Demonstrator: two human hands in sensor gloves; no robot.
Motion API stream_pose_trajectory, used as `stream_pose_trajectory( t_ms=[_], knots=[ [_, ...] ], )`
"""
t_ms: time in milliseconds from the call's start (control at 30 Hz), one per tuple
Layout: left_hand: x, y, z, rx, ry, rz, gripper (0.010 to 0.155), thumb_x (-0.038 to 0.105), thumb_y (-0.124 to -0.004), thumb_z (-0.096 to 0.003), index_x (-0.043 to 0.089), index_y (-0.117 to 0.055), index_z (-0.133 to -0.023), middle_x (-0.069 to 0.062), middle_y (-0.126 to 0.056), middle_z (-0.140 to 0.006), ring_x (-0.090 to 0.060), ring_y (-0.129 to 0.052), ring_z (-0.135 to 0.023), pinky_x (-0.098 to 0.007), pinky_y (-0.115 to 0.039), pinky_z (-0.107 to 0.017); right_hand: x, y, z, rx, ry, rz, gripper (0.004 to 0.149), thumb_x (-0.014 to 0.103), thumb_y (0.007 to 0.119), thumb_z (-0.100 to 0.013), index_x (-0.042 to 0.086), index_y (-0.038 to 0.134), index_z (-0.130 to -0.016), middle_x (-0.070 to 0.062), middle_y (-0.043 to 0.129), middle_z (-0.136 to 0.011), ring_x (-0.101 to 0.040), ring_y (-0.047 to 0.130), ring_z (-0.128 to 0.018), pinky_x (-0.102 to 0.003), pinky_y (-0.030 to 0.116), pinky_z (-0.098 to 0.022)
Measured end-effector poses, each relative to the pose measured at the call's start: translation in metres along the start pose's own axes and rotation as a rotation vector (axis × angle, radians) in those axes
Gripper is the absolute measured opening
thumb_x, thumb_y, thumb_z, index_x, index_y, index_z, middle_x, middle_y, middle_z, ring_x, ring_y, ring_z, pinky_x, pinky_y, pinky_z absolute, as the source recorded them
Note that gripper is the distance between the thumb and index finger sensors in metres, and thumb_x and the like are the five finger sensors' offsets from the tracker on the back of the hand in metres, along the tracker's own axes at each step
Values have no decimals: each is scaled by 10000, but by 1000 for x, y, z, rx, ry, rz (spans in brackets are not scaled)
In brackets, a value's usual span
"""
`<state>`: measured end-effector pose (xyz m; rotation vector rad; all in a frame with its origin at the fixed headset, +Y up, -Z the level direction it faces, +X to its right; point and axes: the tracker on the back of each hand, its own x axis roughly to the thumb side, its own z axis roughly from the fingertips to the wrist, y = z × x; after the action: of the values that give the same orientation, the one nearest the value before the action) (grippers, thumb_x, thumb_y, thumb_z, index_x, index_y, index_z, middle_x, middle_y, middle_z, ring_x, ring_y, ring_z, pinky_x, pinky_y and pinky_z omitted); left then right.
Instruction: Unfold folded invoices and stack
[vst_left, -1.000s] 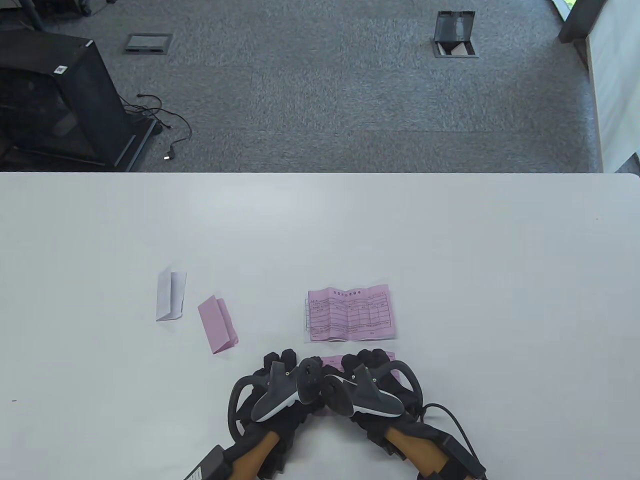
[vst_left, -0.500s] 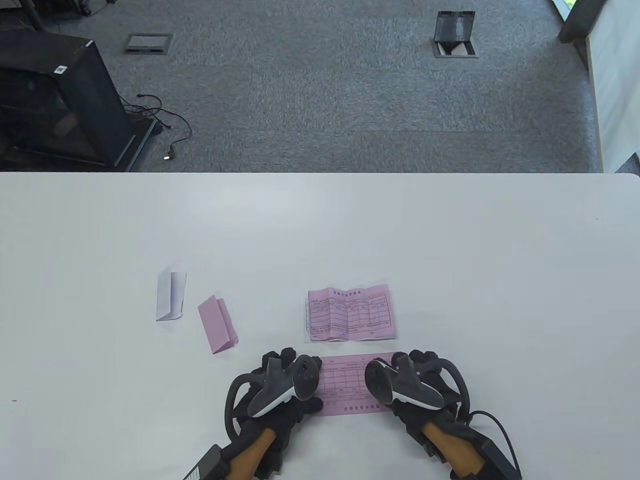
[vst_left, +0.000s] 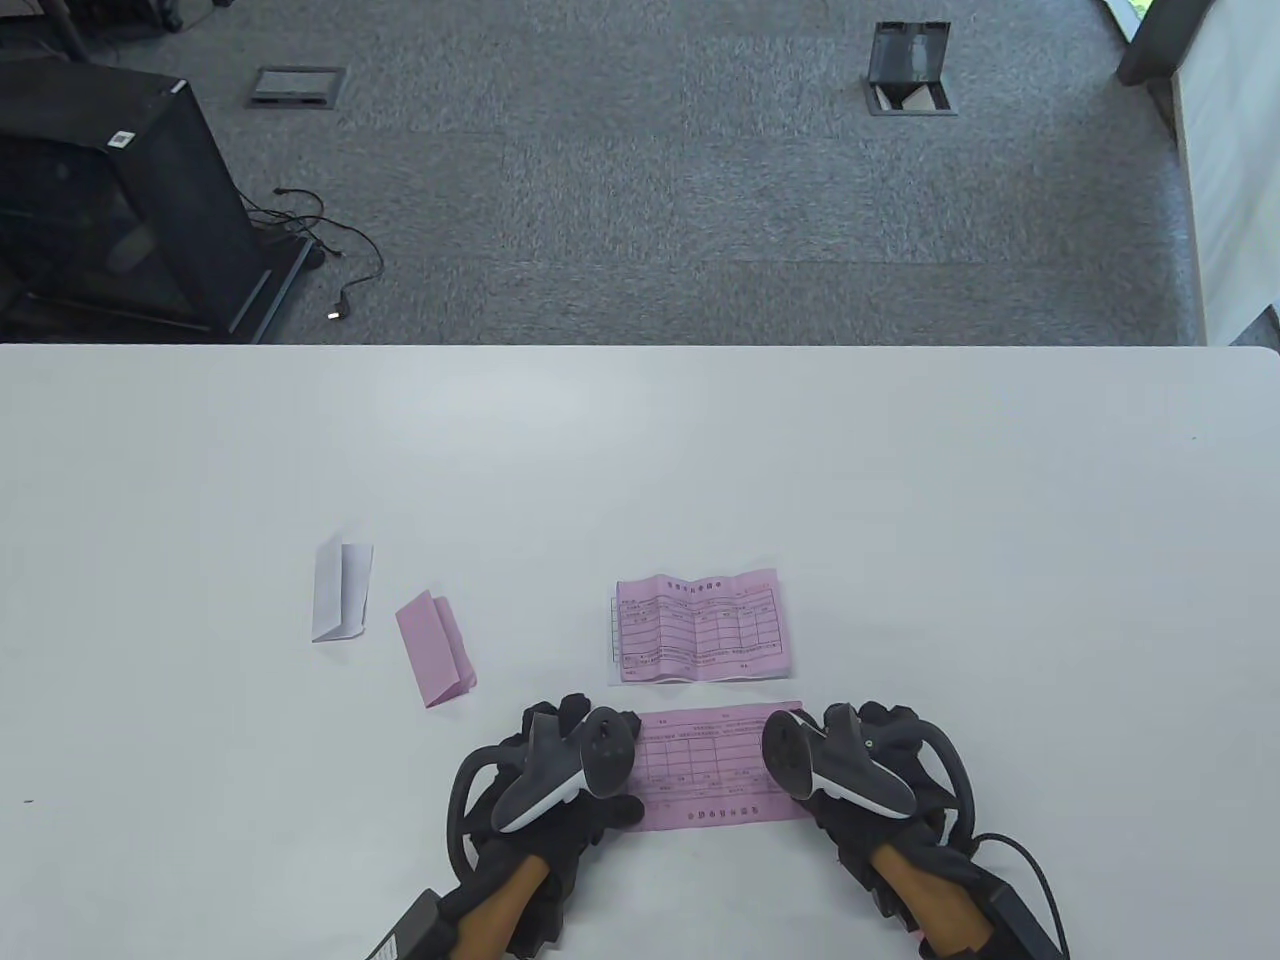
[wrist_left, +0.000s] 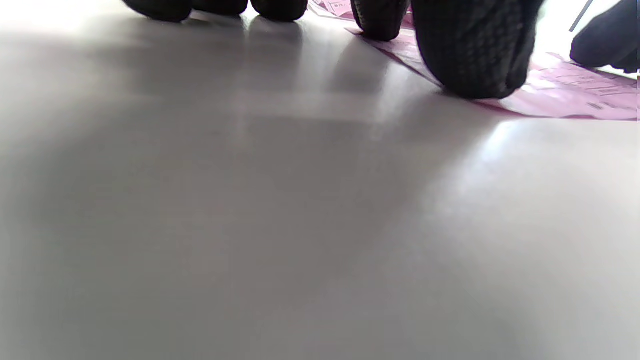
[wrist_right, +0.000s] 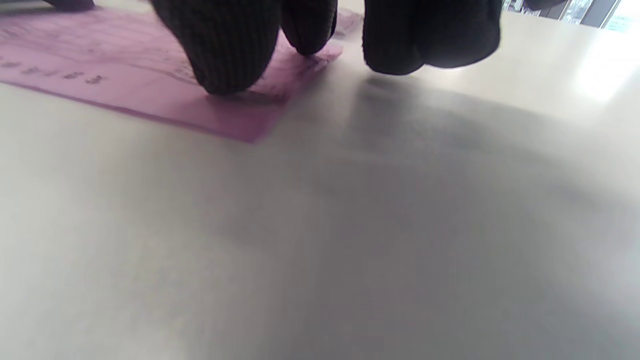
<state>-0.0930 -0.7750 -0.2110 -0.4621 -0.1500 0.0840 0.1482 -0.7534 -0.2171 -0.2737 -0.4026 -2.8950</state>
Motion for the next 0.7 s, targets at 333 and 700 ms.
stream_pose_trajectory(
  t_ms=[333,700],
  knots=[
    [-2,0,-3,-3,-15,19,811,558,-811,-414,439,-406,-1106,-114,-228,-1221,-437,-234,-1082,-599,-388,-771,64,-25,5,-164,-188,-94,607,512,699,-452,354,566,-1022,-181,621,-1019,-428,642,-847,-716,422,-671],
    [-2,-1,-4,-12,-21,34,810,549,-813,-419,437,-402,-1108,-112,-207,-1223,-435,-213,-1082,-606,-362,-772,99,-6,-11,-105,-235,7,622,513,714,-435,368,553,-1019,-176,611,-1020,-424,632,-851,-720,420,-669]
  ],
)
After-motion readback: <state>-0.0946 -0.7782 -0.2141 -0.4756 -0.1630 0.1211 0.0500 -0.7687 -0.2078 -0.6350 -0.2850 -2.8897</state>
